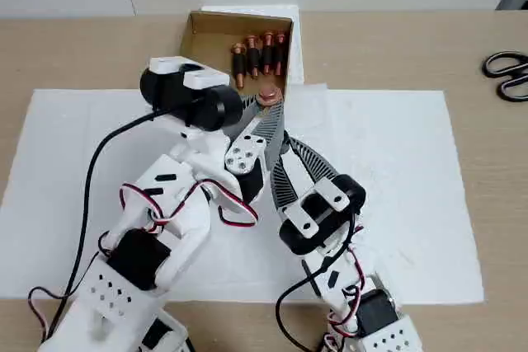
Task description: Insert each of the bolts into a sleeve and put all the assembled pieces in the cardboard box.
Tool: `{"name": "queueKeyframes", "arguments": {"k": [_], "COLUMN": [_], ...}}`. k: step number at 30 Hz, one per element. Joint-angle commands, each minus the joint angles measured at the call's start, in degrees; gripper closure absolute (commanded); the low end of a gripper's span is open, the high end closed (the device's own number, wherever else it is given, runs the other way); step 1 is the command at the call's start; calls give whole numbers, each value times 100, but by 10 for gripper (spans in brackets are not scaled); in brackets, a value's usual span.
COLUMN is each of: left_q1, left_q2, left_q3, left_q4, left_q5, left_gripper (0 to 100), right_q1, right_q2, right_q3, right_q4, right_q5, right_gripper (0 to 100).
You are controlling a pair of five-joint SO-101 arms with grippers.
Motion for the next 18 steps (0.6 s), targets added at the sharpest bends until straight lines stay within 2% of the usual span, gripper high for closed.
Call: {"name": "queueKeyframes", "arguments": {"k": [1, 5, 10, 14, 18], "left_q1": [26, 18, 35, 53, 53], "left_q2": [-62, -53, -62, -53, -53], "left_q3": [-180, -127, -180, -646, -910], "left_q4": [9, 9, 273, 1442, 2145], "left_q5": [62, -26, -721, -791, -791], "left_gripper": [994, 994, 987, 867, 736], "right_q1": [4, 4, 4, 127, 180], "right_q2": [-75, -75, -75, -75, -75], "right_q3": [35, 35, 44, 44, 35], "right_q4": [-92, -92, -92, -92, -92], "right_q5": [26, 26, 26, 26, 26], "right_gripper": [994, 994, 994, 994, 994]}}
